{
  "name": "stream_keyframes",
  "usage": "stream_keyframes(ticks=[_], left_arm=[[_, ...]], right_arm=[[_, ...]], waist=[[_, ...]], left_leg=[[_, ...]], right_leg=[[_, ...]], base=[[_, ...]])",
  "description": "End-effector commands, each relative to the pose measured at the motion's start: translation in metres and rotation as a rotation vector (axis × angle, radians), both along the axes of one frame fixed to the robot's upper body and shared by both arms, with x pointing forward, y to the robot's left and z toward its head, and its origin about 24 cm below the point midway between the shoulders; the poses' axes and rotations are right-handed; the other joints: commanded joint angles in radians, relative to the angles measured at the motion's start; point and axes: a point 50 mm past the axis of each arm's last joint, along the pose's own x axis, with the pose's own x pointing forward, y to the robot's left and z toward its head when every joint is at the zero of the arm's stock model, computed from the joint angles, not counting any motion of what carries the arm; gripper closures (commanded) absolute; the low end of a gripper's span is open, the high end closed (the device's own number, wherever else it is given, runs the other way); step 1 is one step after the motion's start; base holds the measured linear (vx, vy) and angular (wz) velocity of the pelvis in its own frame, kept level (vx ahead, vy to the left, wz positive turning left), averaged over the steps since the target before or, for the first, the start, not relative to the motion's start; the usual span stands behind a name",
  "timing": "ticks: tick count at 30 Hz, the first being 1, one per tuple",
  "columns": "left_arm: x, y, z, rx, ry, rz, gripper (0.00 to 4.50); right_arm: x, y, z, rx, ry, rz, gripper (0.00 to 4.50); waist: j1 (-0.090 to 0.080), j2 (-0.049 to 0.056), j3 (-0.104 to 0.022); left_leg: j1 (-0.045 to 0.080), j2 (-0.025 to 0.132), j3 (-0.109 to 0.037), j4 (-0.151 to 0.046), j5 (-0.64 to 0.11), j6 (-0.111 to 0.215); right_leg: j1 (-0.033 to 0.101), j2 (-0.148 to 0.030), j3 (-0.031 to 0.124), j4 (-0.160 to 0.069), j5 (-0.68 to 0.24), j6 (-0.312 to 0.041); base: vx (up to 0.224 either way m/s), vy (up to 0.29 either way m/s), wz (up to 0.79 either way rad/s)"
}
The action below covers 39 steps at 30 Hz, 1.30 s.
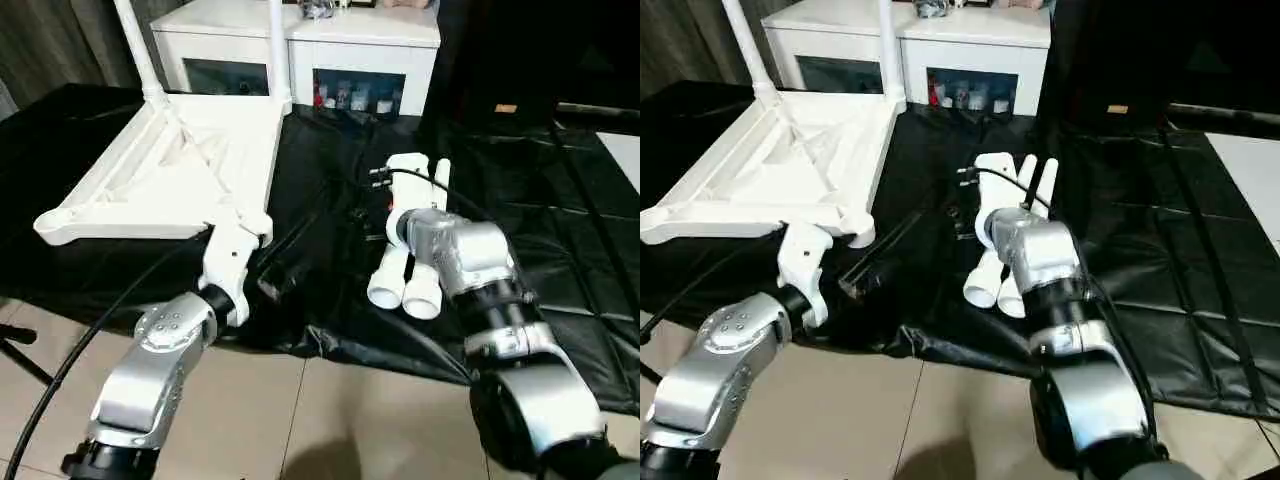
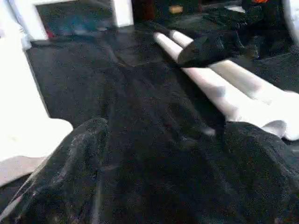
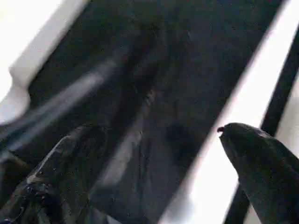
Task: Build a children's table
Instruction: Pick table leg
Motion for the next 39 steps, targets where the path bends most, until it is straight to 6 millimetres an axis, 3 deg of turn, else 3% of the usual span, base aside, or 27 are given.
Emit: stream_keyframes(ticks=[1, 10, 17, 19, 26, 32, 39], left_arm=[[-0.006, -0.004, 0.002, 0.0, 0.02, -0.065, 0.0], [-0.012, -0.009, 0.003, 0.014, 0.059, -0.134, 0.0], [-0.017, -0.012, 0.005, 0.03, 0.075, -0.183, 0.0], [-0.018, -0.013, 0.005, 0.035, 0.077, -0.197, 0.0], [-0.017, -0.012, 0.008, 0.045, 0.066, -0.187, 0.0], [-0.014, -0.01, 0.011, 0.047, 0.047, -0.168, 0.0], [-0.009, -0.007, 0.014, 0.056, 0.022, -0.135, 0.0]], right_arm=[[0.002, -0.005, -0.002, 0.007, 0.046, -0.038, 0.03], [-0.005, -0.002, -0.027, 0.03, 0.198, -0.041, 0.03], [-0.009, -0.003, -0.041, 0.064, 0.271, -0.059, 0.03], [-0.009, -0.005, -0.044, 0.07, 0.285, -0.069, 0.03], [-0.009, -0.007, -0.045, 0.069, 0.293, -0.077, 0.7], [-0.005, -0.007, -0.041, 0.114, 0.272, -0.091, 1.27], [-0.003, -0.009, -0.038, 0.129, 0.253, -0.087, 1.82]], waist=[[0.0, 0.003, -0.049], [0.002, 0.006, -0.059], [0.005, 0.008, -0.067], [0.004, 0.006, -0.065], [0.004, 0.004, -0.059], [0.003, 0.006, -0.062], [0.003, 0.007, -0.061]], left_leg=[[-0.003, 0.017, 0.003, -0.085, -0.168, -0.042], [-0.016, 0.019, 0.007, -0.081, -0.071, -0.033], [-0.017, 0.021, 0.01, -0.079, 0.017, -0.013], [-0.017, 0.022, 0.011, -0.08, 0.005, -0.012], [-0.016, 0.024, 0.012, -0.085, -0.058, -0.026], [-0.017, 0.023, 0.012, -0.083, -0.033, -0.024], [-0.017, 0.024, 0.011, -0.084, -0.042, -0.025]], right_leg=[[0.04, -0.063, 0.037, -0.104, -0.216, -0.145], [0.05, -0.061, 0.027, -0.089, -0.011, -0.187], [0.057, -0.058, 0.021, -0.078, 0.155, -0.217], [0.057, -0.059, 0.02, -0.08, 0.144, -0.217], [0.055, -0.064, 0.023, -0.09, 0.021, -0.206], [0.055, -0.062, 0.021, -0.086, 0.067, -0.207], [0.056, -0.062, 0.021, -0.088, 0.057, -0.212]], base=[[0.0, 0.0, 0.0], [0.0, 0.0, 0.0], [0.0, 0.0, 0.0], [0.0, 0.0, 0.0], [0.0, 0.0, 0.0], [0.0, 0.0, 0.0], [0.0, 0.0, 0.0]])
